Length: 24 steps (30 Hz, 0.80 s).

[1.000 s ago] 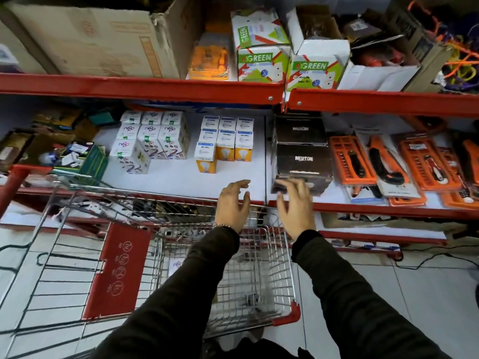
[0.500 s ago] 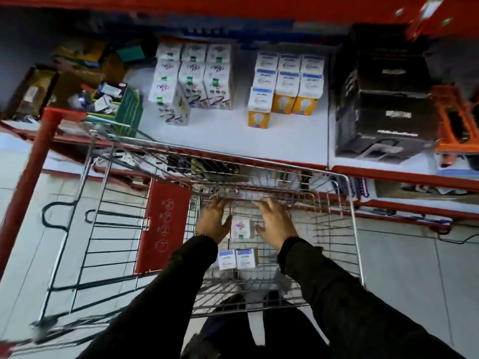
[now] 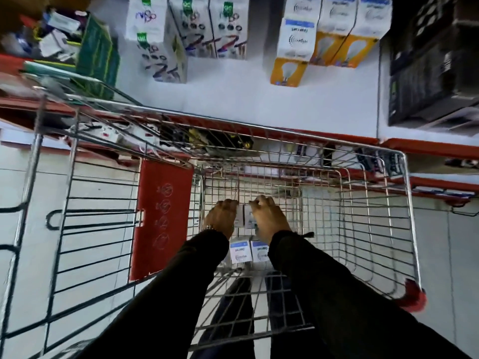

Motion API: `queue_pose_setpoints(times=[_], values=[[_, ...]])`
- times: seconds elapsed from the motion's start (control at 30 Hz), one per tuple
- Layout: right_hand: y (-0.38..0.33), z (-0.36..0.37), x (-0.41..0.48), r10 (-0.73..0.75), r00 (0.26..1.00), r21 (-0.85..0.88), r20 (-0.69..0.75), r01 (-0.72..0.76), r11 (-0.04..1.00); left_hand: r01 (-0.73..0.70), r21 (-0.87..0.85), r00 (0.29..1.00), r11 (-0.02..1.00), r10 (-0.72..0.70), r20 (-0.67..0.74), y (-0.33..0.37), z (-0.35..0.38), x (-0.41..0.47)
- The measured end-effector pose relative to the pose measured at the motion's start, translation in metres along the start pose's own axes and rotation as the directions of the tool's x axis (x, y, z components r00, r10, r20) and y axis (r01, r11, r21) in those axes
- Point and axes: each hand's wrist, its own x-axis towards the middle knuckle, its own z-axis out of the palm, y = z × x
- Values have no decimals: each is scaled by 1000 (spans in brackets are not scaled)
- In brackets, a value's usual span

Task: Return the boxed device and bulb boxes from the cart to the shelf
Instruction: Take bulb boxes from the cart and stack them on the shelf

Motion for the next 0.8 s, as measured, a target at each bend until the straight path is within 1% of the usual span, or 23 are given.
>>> queue_pose_setpoints(times=[0.1, 0.23, 0.33, 0.43, 0.53, 0.67, 0.8], values=[[2, -1, -4, 7, 1000, 46, -12, -6, 999, 12, -50, 1000, 999, -12, -9, -3, -3, -5], [2, -17, -20, 32, 996, 86, -87, -25, 996, 15, -84, 997, 996, -22, -75, -10, -21, -22], [-2, -38, -38, 31, 991, 37, -130, -27, 999, 14, -88, 994, 996, -24, -109, -12, -42, -39], [-10, -62, -59, 30, 986, -1, -164, -30, 1000, -7, -21, 985, 1000, 3, -174, -11, -70, -62], [-20, -87, -79, 16, 981, 25, -196, -11, 1000, -36, 55, 971, 998, 48, -236, -8, -97, -82], [-31, -121, -104, -20, 968, 24, -250, 27, 999, -68, 102, 951, 992, 96, -293, -5, -134, -105], [-42, -156, -120, -49, 940, 3, -336, 54, 999, -108, 133, 908, 985, 152, -389, -3, -172, -124]])
